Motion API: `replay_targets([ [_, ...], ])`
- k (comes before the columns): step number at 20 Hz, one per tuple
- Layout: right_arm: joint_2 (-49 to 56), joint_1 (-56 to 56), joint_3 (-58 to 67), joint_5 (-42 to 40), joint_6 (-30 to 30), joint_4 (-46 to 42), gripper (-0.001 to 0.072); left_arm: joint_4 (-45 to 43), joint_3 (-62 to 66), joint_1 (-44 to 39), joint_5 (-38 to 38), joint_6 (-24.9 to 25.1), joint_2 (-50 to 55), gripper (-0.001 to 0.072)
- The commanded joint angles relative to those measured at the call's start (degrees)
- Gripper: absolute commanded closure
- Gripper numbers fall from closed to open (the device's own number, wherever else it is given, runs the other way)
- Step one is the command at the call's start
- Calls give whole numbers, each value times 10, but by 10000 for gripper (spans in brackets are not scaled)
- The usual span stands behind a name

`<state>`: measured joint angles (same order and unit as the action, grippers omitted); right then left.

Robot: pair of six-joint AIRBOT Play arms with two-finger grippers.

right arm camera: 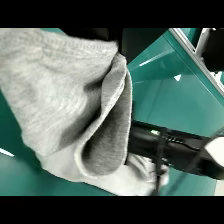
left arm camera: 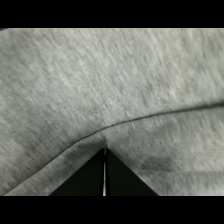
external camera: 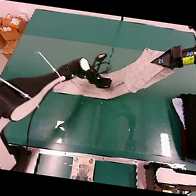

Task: Fold the shirts.

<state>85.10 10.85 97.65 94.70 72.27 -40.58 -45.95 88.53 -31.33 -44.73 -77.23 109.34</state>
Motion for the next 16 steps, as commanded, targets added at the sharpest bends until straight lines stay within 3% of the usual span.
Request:
replay_targets([
  [1, -24, -11, 6, 3, 13, -6, 697, 75, 0, -36, 38, 28, 22, 687],
  [5, -24, -19, 4, -2, 15, -10, 697, 62, 5, 4, -29, 43, 9, 687],
  [10, -24, -88, -1, -51, 58, -9, 697, -43, 130, 162, -305, 42, -48, 688],
  [13, -16, -191, -34, -165, 76, -10, 697, -58, 232, 254, -393, 20, -82, 687],
  [16, 24, -327, -75, -351, 88, -9, 697, -57, 310, 327, -411, 5, -108, 687],
])
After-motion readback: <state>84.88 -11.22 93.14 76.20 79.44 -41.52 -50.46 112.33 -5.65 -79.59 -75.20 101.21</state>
